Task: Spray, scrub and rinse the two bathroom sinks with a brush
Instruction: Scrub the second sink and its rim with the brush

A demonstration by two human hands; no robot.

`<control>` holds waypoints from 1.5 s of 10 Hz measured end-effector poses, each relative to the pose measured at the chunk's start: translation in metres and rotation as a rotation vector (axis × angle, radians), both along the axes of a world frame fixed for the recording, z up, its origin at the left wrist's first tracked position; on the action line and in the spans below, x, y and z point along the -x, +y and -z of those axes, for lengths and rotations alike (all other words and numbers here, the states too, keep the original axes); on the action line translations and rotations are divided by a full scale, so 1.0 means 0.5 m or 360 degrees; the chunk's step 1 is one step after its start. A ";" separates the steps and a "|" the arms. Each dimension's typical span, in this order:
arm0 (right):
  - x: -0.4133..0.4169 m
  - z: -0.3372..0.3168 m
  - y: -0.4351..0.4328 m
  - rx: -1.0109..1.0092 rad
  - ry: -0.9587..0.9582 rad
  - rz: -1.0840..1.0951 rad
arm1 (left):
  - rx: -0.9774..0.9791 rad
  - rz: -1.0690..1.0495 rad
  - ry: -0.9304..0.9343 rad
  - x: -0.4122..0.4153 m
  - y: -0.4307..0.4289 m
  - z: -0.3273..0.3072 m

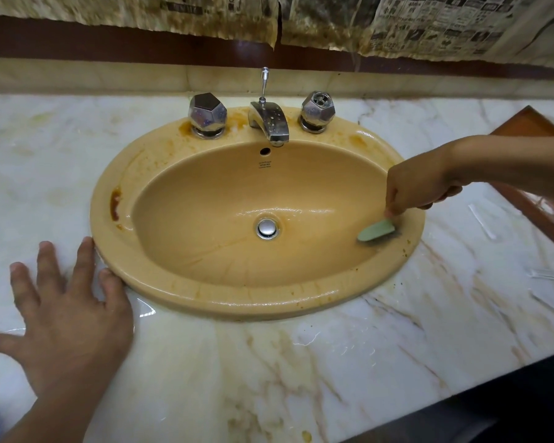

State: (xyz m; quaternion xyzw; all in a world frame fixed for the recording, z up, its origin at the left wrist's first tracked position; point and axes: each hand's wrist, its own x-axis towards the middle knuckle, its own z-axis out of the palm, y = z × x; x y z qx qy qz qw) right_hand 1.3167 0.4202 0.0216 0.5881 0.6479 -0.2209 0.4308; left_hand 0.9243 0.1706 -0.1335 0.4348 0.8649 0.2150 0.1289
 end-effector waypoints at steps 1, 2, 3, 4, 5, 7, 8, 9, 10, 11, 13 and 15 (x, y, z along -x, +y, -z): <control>0.030 -0.007 -0.020 0.0222 0.0116 0.0157 | 0.0010 -0.0072 0.0031 -0.003 0.003 0.005; 0.036 -0.005 -0.028 0.0324 0.0181 0.0202 | 0.0083 -0.0030 0.0106 0.009 -0.002 0.023; 0.014 0.002 -0.018 0.0006 0.0039 0.0026 | 0.0035 -0.0045 0.0069 0.008 0.002 0.028; -0.003 0.011 -0.011 -0.0008 0.0060 0.0036 | -0.0029 -0.0068 0.0040 0.000 0.003 0.013; 0.013 0.012 -0.020 0.0252 0.0182 0.0129 | 0.0034 0.0147 0.0012 0.012 -0.002 0.005; 0.024 0.064 -0.004 0.0071 0.0051 -0.0145 | 0.0023 -0.0045 0.0075 0.000 0.002 0.009; 0.029 0.066 0.016 0.0123 0.0030 -0.0117 | 0.0077 0.0018 0.0137 0.011 0.003 0.021; 0.022 0.078 0.031 -0.0586 -0.0145 -0.0760 | 0.0027 -0.0015 0.0161 0.005 0.002 0.019; 0.027 0.102 0.013 -0.0384 -0.0034 -0.0809 | -0.0042 -0.0021 0.0166 -0.007 -0.001 0.009; 0.033 0.098 0.008 -0.0029 0.0046 -0.0598 | -0.0031 -0.0043 0.0164 -0.011 0.004 0.000; 0.028 0.073 0.024 -0.0736 -0.0285 -0.1017 | -0.0066 0.0076 0.0036 0.001 -0.003 -0.007; 0.032 0.043 0.049 -0.1146 -0.0099 -0.1178 | -0.0016 0.0089 0.0035 0.002 -0.002 -0.013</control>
